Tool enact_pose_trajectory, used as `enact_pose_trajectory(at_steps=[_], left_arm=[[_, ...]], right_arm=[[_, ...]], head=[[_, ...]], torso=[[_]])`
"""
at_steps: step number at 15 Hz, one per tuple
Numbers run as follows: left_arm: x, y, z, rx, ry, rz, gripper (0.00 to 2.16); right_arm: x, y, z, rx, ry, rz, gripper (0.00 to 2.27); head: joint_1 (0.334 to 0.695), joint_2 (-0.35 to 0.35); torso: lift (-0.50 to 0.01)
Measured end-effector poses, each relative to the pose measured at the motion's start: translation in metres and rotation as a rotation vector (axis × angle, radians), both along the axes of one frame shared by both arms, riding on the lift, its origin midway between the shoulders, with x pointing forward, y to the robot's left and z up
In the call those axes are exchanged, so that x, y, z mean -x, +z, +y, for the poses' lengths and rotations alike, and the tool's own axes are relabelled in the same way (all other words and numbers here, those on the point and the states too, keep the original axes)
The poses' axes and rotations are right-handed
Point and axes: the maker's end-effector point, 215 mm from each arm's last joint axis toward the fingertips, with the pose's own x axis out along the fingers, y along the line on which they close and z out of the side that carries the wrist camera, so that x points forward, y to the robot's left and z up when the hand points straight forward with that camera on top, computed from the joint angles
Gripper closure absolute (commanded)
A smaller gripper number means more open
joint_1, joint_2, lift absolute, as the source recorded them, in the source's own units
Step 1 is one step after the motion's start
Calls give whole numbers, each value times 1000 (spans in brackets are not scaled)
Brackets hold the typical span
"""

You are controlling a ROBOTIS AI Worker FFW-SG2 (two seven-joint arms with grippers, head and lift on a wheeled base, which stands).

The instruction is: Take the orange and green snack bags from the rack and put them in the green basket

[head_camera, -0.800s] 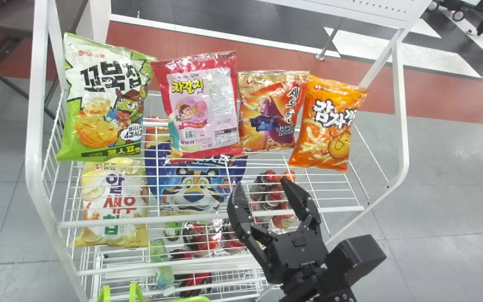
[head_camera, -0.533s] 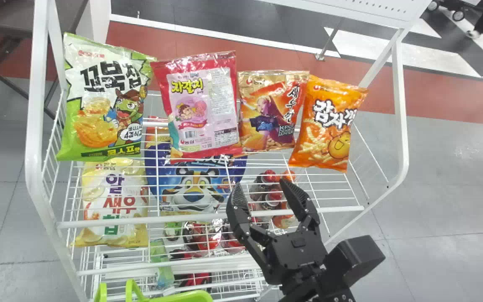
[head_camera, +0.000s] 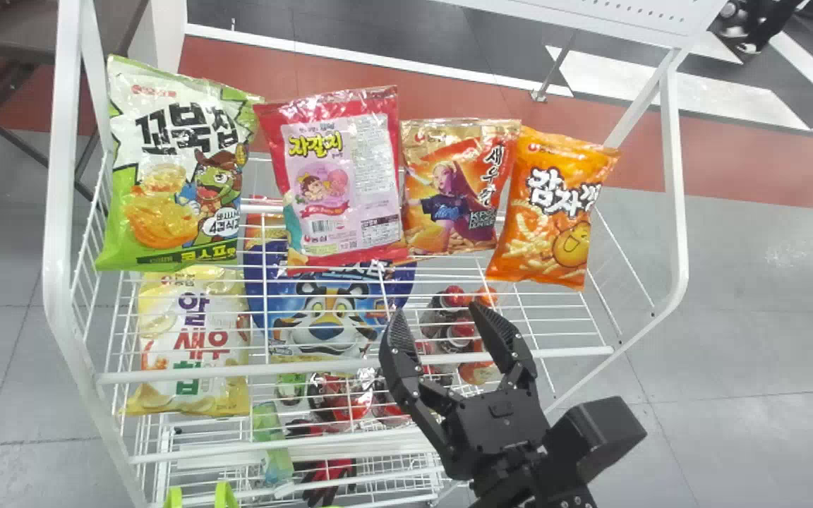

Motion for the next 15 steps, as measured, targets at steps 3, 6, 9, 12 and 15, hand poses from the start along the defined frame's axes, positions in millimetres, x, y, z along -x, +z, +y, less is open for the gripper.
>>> enact_pose_trajectory(at_steps=[3, 6, 9, 12, 15], left_arm=[[0, 0, 1, 5, 2, -4, 1997], [-1, -2, 1, 0, 4, -9, 1997], [-3, -2, 1, 3, 10, -24, 1997], [-6, -2, 2, 3, 15, -45, 1997], [-12, -1, 2, 16, 14, -54, 1997]], right_arm=[[-5, 4, 6, -9, 7, -14, 167], [-18, 14, 26, -23, 36, -40, 167], [-37, 14, 63, -3, 76, -28, 167], [-60, 4, 101, 27, 123, 17, 167], [-86, -4, 131, 60, 158, 47, 167]], head=[[695, -350], [695, -328], [695, -257], [695, -149], [695, -66]], torso=[[0], [0], [0], [0], [0]])
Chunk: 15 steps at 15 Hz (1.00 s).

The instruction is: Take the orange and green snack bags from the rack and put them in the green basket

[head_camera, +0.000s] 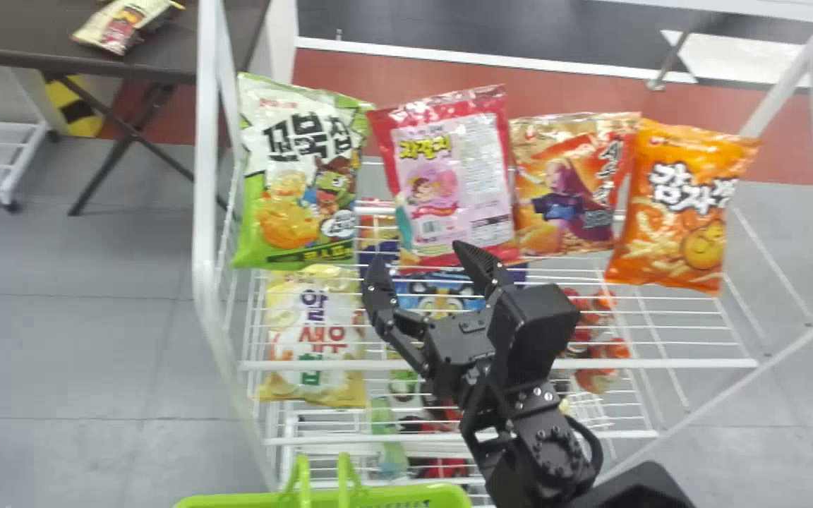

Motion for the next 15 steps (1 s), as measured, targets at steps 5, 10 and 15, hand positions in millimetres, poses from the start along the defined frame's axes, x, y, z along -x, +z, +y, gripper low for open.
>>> enact_pose_trajectory(at_steps=[5, 10, 15], left_arm=[[-8, 4, 0, 28, 4, -68, 1997], [-12, 2, 1, 15, 4, -119, 1997], [-9, -1, 2, 6, -2, -102, 1997]], right_arm=[[-34, -4, 54, 46, 61, 9, 171], [-75, -14, 71, 84, 67, 4, 171], [-109, -21, 69, 100, 68, -1, 171]], head=[[695, 53], [695, 83], [695, 76]], torso=[[0], [0], [0]])
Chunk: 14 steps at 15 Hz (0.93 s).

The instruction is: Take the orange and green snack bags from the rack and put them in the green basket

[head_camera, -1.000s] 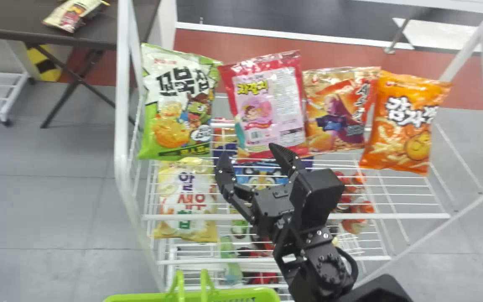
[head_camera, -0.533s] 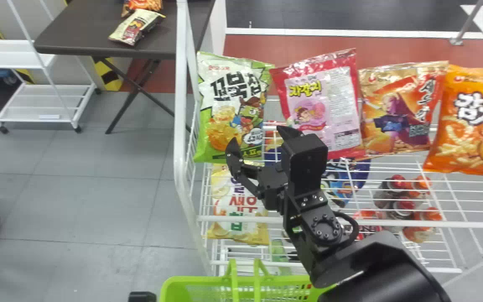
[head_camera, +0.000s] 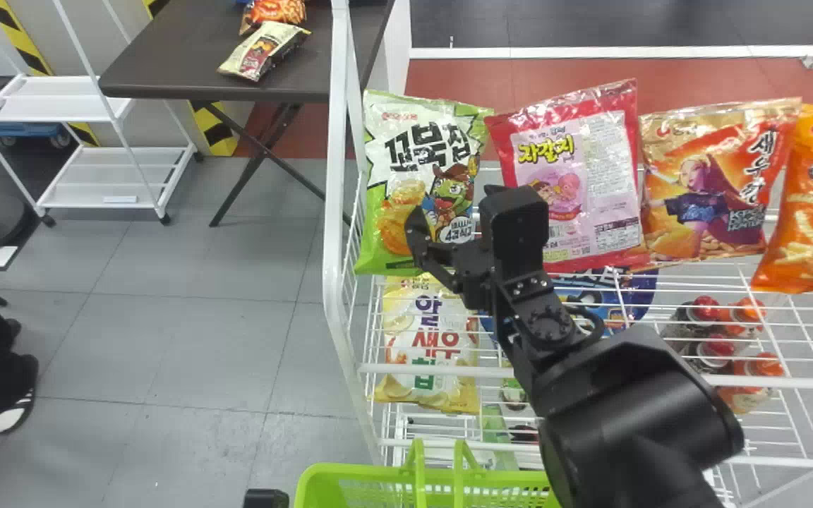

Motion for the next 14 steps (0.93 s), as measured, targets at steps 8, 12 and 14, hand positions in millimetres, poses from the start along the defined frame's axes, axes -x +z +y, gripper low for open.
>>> enact_pose_trajectory(at_steps=[8, 12, 14], left_arm=[[2, -4, 2, -14, -2, 9, 1997], [1, -8, 3, -15, -1, 17, 1997], [0, -10, 4, -14, 1, 23, 1997]], right_arm=[[-9, 3, 19, -173, 107, 110, 171], [-24, 3, 19, -162, 115, 113, 174], [-32, -3, 21, -154, 127, 136, 201]], head=[[695, 110], [695, 112], [695, 111]], torso=[[0], [0], [0]])
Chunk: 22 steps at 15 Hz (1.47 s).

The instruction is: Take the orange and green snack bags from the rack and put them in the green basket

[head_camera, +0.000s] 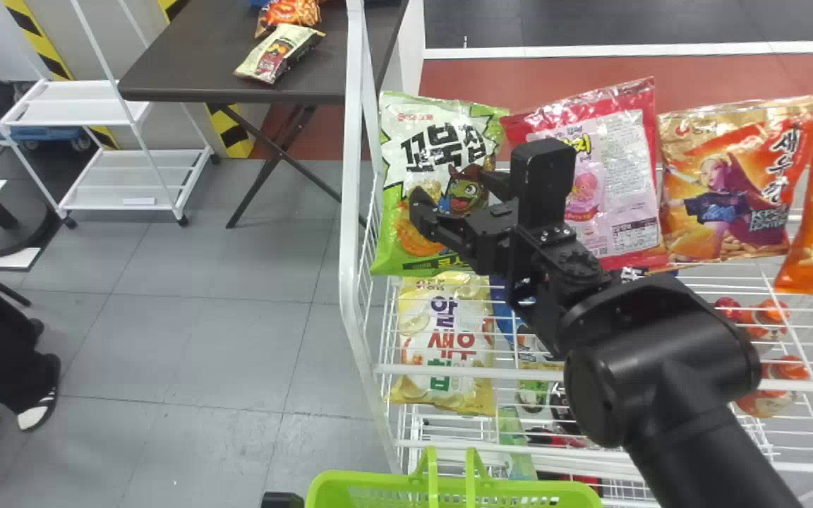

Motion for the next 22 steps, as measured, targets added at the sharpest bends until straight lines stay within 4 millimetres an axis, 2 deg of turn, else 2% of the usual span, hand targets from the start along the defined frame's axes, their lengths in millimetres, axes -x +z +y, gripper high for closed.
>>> enact_pose_trajectory(at_steps=[1, 2, 3, 5, 6, 7, 9, 11, 13, 15, 16, 18, 22], left_arm=[[-1, -1, 0, 2, 1, 1, 1997], [-2, -1, 0, 3, 2, 2, 1997], [-2, -2, 0, 4, 2, 3, 1997], [-4, -4, 0, 5, 4, 6, 1997], [-5, -4, 0, 5, 4, 7, 1997], [-5, -4, 0, 6, 5, 8, 1997], [-5, -5, -1, 5, 6, 9, 1997], [-5, -3, -2, 8, 5, 6, 1997], [-6, -1, -3, 7, 3, 2, 1997], [-5, -1, -5, 3, -2, -1, 1997], [-4, -1, -7, 1, -6, -2, 1997], [-3, 0, -9, 2, -10, -6, 1997], [-2, 1, -10, 1, -14, -10, 1997]], right_arm=[[-1, -4, 4, -3, 24, 20, 296], [0, -8, 9, -8, 48, 39, 485], [3, -12, 13, -10, 75, 58, 792], [9, -18, 20, 0, 108, 88, 1838], [12, -18, 23, 2, 113, 91, 2088], [16, -17, 26, 3, 118, 87, 2219], [21, -6, 30, -2, 124, 67, 2246], [30, 14, 33, -22, 130, 43, 2246], [41, 29, 30, -43, 128, 31, 2246], [49, 36, 9, -41, 100, 27, 2246], [54, 39, -5, -38, 85, 29, 2246], [66, 41, -36, -20, 47, 37, 2246], [104, 47, -87, -25, 15, 79, 2246]], head=[[695, 114], [695, 121], [695, 128], [695, 142], [695, 146], [695, 151], [695, 159], [695, 166], [695, 167], [695, 147], [695, 104], [695, 62], [695, -45]], torso=[[0], [0], [0], [0], [0], [0], [0], [0], [0], [0], [0], [0], [0]])
